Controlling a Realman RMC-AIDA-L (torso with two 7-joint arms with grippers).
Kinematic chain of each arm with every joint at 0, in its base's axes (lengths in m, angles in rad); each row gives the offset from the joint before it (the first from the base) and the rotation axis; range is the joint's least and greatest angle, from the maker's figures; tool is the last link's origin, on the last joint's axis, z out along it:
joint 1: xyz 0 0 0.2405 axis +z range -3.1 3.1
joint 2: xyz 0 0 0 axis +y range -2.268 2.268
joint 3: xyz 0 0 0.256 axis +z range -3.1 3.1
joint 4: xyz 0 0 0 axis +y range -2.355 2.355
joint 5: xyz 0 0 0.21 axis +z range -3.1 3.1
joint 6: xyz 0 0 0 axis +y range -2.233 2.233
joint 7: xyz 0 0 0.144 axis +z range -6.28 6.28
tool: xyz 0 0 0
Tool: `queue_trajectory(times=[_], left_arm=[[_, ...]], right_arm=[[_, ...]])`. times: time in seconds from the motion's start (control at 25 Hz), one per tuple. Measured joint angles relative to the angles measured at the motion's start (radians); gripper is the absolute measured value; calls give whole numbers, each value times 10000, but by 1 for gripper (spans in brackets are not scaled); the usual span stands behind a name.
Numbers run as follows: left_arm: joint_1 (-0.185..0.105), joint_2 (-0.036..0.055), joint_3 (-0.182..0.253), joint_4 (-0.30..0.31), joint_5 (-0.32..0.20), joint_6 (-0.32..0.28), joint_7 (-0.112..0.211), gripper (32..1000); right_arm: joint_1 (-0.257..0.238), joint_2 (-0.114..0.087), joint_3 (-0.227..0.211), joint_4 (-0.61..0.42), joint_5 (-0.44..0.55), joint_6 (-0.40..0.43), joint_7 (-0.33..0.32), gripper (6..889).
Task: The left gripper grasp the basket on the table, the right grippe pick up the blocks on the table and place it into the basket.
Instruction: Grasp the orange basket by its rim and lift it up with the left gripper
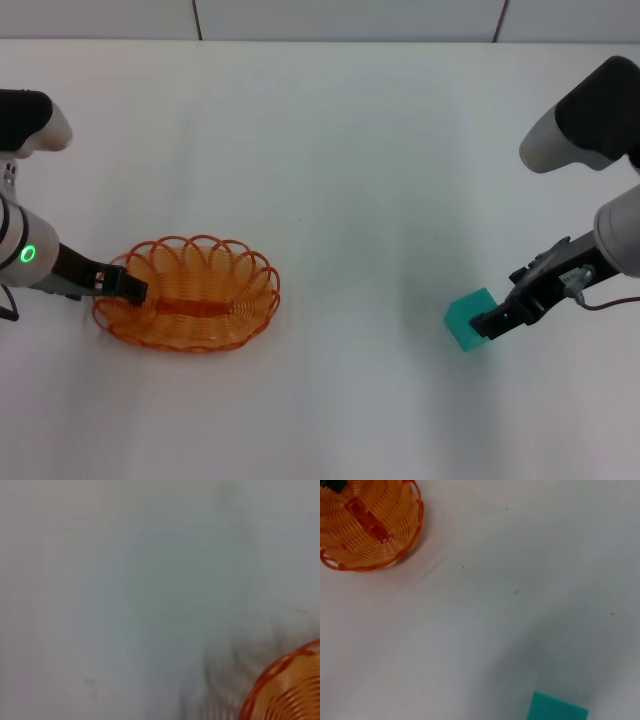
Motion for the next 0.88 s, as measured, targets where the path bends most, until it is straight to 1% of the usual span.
queue_trajectory(times=[0.2, 0.4, 0.52, 0.72, 0.88], left_arm=[[-9, -3, -12, -18, 1, 5, -1, 774], [-99, 13, -23, -255, -4, 18, -21, 770], [-98, 15, -25, -265, -14, 38, 3, 767], [-77, 9, 11, -220, -22, 60, 27, 497], [-73, 9, 17, -215, -35, 61, 63, 384]], right_arm=[[-2, 2, 20, 30, 0, -21, -13, 861], [-3, 3, 33, 58, 4, -27, -16, 861], [-3, 3, 55, 86, 7, -26, -16, 861], [-3, 3, 61, 113, 9, -26, -16, 861], [-3, 3, 70, 113, 10, -26, -16, 860]])
